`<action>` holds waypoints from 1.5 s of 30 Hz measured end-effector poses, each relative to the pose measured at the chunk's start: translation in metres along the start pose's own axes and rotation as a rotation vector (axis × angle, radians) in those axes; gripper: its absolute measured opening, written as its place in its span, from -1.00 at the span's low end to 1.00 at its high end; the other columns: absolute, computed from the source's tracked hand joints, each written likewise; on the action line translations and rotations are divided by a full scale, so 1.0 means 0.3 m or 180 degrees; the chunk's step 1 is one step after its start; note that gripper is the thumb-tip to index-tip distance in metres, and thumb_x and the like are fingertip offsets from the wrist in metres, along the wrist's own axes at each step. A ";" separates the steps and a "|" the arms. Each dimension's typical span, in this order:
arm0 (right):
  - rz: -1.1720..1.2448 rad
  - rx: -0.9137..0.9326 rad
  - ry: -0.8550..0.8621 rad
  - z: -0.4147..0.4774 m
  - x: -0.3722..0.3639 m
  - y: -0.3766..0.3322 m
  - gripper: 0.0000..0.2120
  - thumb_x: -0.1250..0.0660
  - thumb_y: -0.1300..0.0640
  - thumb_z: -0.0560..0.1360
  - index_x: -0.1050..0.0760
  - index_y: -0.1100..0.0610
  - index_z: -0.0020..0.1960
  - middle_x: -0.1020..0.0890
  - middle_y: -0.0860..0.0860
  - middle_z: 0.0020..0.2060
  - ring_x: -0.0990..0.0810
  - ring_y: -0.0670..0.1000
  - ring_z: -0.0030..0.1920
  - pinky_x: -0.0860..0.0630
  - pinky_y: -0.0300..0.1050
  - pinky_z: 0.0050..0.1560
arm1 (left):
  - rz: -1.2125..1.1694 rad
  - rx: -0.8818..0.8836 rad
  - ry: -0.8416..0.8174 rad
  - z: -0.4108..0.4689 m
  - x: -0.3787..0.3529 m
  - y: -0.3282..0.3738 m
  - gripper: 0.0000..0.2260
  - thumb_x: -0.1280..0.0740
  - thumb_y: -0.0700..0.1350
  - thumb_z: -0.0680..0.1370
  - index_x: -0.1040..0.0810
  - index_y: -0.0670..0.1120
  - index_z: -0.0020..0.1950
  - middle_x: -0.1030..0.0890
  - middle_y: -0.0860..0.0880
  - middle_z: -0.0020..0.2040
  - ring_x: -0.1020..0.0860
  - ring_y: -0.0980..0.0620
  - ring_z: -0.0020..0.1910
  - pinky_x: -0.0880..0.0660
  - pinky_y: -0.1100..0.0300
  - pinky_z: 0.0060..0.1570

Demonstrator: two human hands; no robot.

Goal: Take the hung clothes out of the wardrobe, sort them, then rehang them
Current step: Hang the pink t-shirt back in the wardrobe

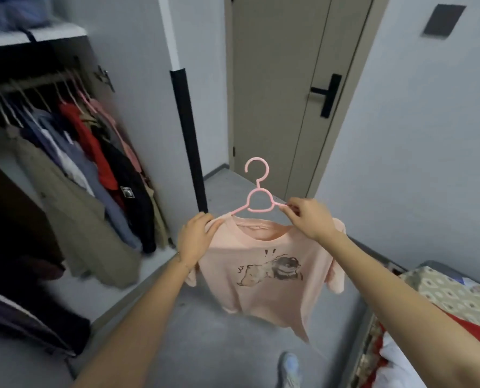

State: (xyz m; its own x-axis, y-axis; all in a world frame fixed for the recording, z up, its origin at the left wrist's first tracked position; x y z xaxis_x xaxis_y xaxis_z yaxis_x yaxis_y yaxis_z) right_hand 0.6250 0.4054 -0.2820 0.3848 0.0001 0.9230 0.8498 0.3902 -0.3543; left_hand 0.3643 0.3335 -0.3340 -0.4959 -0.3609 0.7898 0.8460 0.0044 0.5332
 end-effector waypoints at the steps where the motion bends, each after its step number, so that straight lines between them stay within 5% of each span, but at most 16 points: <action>1: -0.0018 0.0093 -0.0050 0.010 -0.023 -0.066 -0.64 -0.20 -0.12 0.61 -0.45 0.07 -0.27 -0.52 -0.03 -0.39 -0.49 0.11 -0.30 -0.30 -0.08 -0.37 | 0.0033 0.0060 0.0061 -0.017 0.048 -0.054 -0.70 -0.29 0.10 0.61 -0.58 -0.09 -0.14 -0.57 -0.02 -0.17 -0.56 -0.08 -0.15 -0.46 0.01 -0.19; 13: 0.0258 0.1582 -0.0493 0.131 -0.310 -0.875 -0.68 -0.21 -0.05 0.62 -0.53 0.11 -0.20 -0.53 -0.05 -0.38 -0.48 0.06 -0.34 -0.31 -0.09 -0.37 | -0.0047 0.1154 0.0618 -0.306 0.503 -0.673 -0.59 -0.18 0.16 0.57 -0.61 -0.14 -0.12 -0.55 -0.07 -0.17 -0.54 -0.06 -0.16 -0.44 0.01 -0.15; 20: 0.0645 0.1949 -0.0784 0.310 -0.467 -1.200 -0.71 -0.27 -0.04 0.60 -0.56 0.12 -0.16 -0.52 -0.02 -0.38 -0.45 0.07 -0.32 -0.29 -0.08 -0.33 | 0.0028 0.1343 0.0858 -0.314 0.725 -0.872 -0.58 -0.19 0.15 0.50 -0.63 -0.17 -0.11 -0.55 -0.04 -0.14 -0.49 0.01 -0.14 -0.33 0.18 -0.10; 27: 0.1194 0.2143 -0.1005 0.505 -0.617 -1.435 -0.74 -0.33 -0.02 0.57 -0.61 0.13 -0.18 -0.54 -0.04 -0.41 -0.48 0.00 -0.35 -0.35 -0.04 -0.34 | 0.0418 0.1792 0.1391 -0.281 0.900 -1.074 -0.54 -0.07 0.20 0.55 -0.61 -0.10 -0.13 -0.47 0.02 -0.21 -0.44 0.05 -0.22 -0.22 0.23 -0.28; 34: 0.1570 0.2235 -0.1063 0.634 -0.667 -1.690 -0.75 -0.37 -0.04 0.55 -0.63 0.10 -0.20 -0.57 -0.05 -0.40 -0.48 -0.07 -0.38 -0.33 -0.10 -0.37 | 0.0585 0.2153 0.1681 -0.251 1.043 -1.251 -0.78 -0.28 -0.03 0.64 -0.63 -0.14 0.05 -0.57 -0.07 -0.06 -0.52 -0.02 -0.08 -0.34 0.14 -0.09; 38: 0.1439 0.2253 -0.1044 0.706 -0.694 -1.824 -0.74 -0.35 -0.06 0.55 -0.61 0.09 -0.19 -0.55 -0.05 -0.40 -0.46 -0.05 -0.36 -0.29 -0.10 -0.37 | 0.0635 0.2065 0.1738 -0.196 1.120 -1.347 -0.68 -0.19 0.05 0.61 -0.61 -0.12 0.13 -0.62 -0.09 0.00 -0.57 -0.08 -0.01 -0.45 0.01 0.08; 45: 0.1374 0.1724 -0.0774 0.888 -0.769 -1.962 -0.70 -0.32 -0.10 0.56 -0.60 0.11 -0.17 -0.61 -0.01 -0.35 -0.54 0.02 -0.29 -0.37 -0.08 -0.33 | 0.0827 0.1897 0.1416 -0.037 1.174 -1.573 -0.43 -0.06 0.23 0.58 -0.40 -0.08 0.46 -0.47 -0.13 0.40 -0.43 -0.16 0.36 -0.30 -0.13 0.40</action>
State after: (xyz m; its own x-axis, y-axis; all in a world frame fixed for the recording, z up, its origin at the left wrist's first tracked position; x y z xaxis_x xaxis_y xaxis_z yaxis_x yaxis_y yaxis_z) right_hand -0.0598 0.4211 -0.2463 0.5007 0.4364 0.7476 0.3192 0.7097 -0.6281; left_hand -0.2073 0.1940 -0.3108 -0.0652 -0.6184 0.7831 0.6140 0.5938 0.5200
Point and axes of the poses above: each hand's wrist, its own z-axis towards the middle knuckle, its own x-axis out of the back of the hand, y = z × x, the point moved 10 cm from there along z, towards the middle knuckle
